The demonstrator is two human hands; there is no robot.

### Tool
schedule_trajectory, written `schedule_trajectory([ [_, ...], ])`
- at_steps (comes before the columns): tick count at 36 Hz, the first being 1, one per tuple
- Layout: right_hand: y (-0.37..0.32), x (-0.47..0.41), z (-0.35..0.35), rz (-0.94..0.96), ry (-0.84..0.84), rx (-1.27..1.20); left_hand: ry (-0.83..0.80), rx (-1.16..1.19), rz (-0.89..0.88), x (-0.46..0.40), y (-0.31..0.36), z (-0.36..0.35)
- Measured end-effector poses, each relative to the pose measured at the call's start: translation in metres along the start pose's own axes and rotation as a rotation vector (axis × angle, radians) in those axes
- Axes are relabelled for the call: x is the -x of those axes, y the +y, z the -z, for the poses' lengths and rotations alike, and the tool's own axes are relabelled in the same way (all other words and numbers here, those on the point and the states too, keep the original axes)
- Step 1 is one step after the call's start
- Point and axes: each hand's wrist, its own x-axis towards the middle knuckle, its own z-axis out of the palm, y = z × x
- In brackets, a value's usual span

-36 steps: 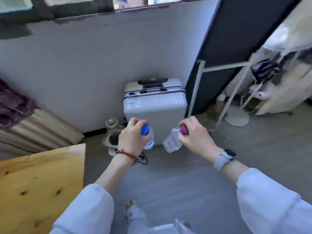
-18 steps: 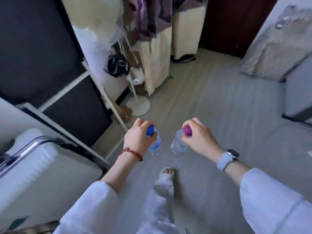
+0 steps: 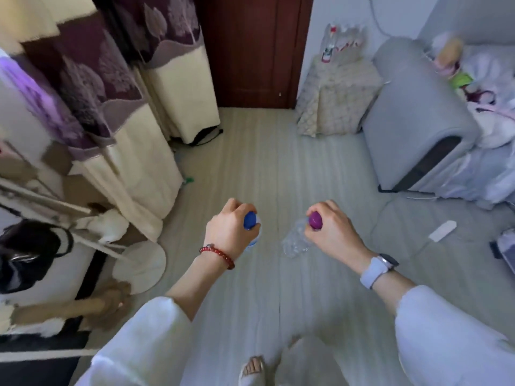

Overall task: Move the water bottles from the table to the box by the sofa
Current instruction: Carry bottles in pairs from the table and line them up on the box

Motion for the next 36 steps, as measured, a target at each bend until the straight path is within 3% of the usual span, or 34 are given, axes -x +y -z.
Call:
schedule_trajectory([
  [15, 0.123, -0.342, 0.116, -0.044, -0.008, 0.045, -0.102, 0.029, -0.036, -0.366, 0.106, -0.089],
  [27, 0.188, -0.604, 0.199, -0.101, 0.094, 0.040, -0.038, 0.072, -0.152, -0.656, 0.193, -0.124],
  [36, 0.247, -0.806, 0.237, -0.192, 0.085, 0.037, -0.156, 0.059, -0.263, -0.877, 0.227, -0.186],
])
